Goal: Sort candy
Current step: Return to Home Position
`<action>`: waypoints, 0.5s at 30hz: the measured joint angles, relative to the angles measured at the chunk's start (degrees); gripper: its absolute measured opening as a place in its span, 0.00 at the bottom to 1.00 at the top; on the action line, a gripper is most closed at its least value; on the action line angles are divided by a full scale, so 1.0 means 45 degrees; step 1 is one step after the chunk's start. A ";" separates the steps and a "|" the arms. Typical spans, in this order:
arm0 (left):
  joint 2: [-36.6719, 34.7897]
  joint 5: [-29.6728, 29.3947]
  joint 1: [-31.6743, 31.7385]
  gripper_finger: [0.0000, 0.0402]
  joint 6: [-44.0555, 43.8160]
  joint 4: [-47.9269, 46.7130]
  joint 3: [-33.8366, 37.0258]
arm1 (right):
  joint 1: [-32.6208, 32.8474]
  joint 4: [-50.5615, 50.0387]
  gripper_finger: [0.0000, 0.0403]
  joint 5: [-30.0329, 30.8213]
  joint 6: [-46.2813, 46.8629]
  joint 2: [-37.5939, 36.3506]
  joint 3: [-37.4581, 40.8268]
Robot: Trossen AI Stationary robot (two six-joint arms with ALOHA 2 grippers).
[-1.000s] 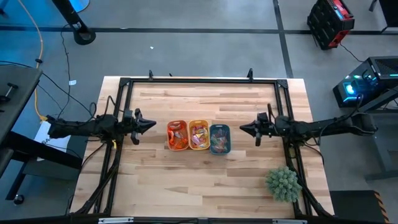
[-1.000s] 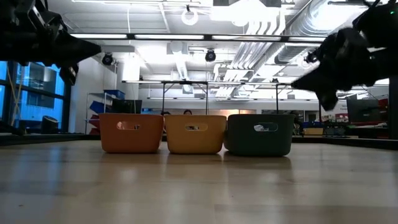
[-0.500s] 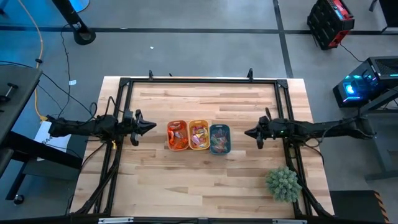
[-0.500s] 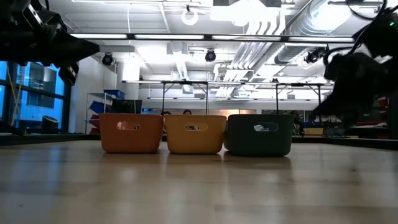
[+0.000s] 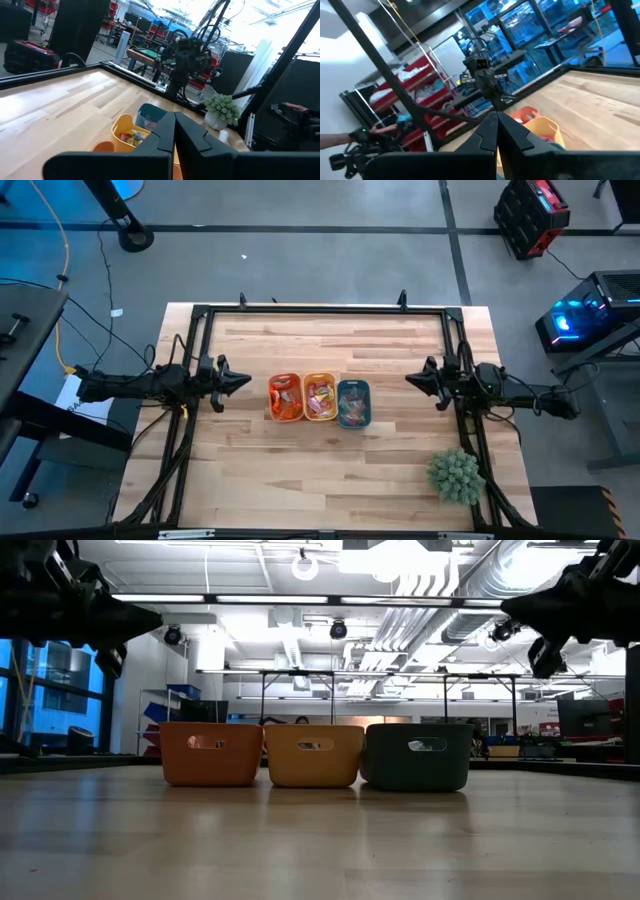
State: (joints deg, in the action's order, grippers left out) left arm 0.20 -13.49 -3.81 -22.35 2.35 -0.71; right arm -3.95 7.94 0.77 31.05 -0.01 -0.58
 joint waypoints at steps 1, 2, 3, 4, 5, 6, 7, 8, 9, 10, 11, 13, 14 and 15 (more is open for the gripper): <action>0.0001 -0.0015 0.0014 0.00 0.0000 0.0000 0.0000 | -0.0045 0.0036 0.00 -0.0045 0.0000 0.0000 0.0000; -0.0002 -0.0024 0.0013 0.00 0.0000 0.0000 0.0000 | -0.0064 -0.0049 0.00 -0.0048 0.0000 0.0000 0.0000; -0.0004 -0.0025 0.0002 0.00 0.0000 0.0004 0.0000 | -0.0097 -0.0097 0.00 -0.0047 0.0000 0.0000 0.0000; 0.0001 -0.0007 -0.0018 0.00 0.0000 0.0000 0.0000 | -0.0151 -0.0115 0.00 -0.0047 0.0000 0.0000 0.0000; 0.0001 0.0002 -0.0033 0.00 0.0000 0.0000 0.0000 | -0.0223 -0.0192 0.00 -0.0068 0.0000 0.0000 0.0000; -0.0004 -0.0006 -0.0046 0.00 0.0000 0.0000 0.0000 | -0.0305 -0.0278 0.00 -0.0061 0.0000 0.0000 0.0000; -0.0003 -0.0001 -0.0067 0.00 0.0000 0.0000 0.0000 | -0.0377 -0.0383 0.00 -0.0061 0.0000 0.0000 0.0000; 0.0001 0.0004 -0.0075 0.00 0.0000 0.0000 0.0000 | -0.0453 -0.0402 0.00 -0.0061 0.0000 0.0000 0.0000; -0.0004 -0.0001 -0.0075 0.00 0.0000 0.0013 0.0000 | -0.0544 -0.0438 0.00 -0.0061 0.0000 0.0000 0.0000; -0.0004 -0.0001 -0.0075 0.00 0.0000 0.0029 0.0000 | -0.0662 -0.0431 0.00 -0.0067 0.0000 0.0003 0.0003; 0.0001 0.0002 -0.0060 0.00 0.0000 0.0021 0.0005 | -0.0744 -0.0451 0.00 -0.0056 0.0000 0.0048 0.0005; -0.0004 -0.0026 -0.0055 0.00 0.0000 0.0021 0.0005 | -0.0845 -0.0638 0.00 -0.0039 0.0000 0.0097 0.0005; -0.0004 -0.0037 -0.0055 0.00 0.0000 0.0024 0.0005 | -0.0875 -0.0702 0.00 -0.0042 0.0000 0.0102 0.0005; -0.0004 -0.0041 -0.0055 0.00 0.0000 0.0024 0.0005 | -0.0878 -0.0741 0.00 -0.0042 0.0000 0.0096 0.0005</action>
State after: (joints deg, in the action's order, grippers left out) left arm 0.19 -13.68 -4.05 -22.35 2.46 -0.69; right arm -7.90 4.61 0.58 31.05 0.42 -0.56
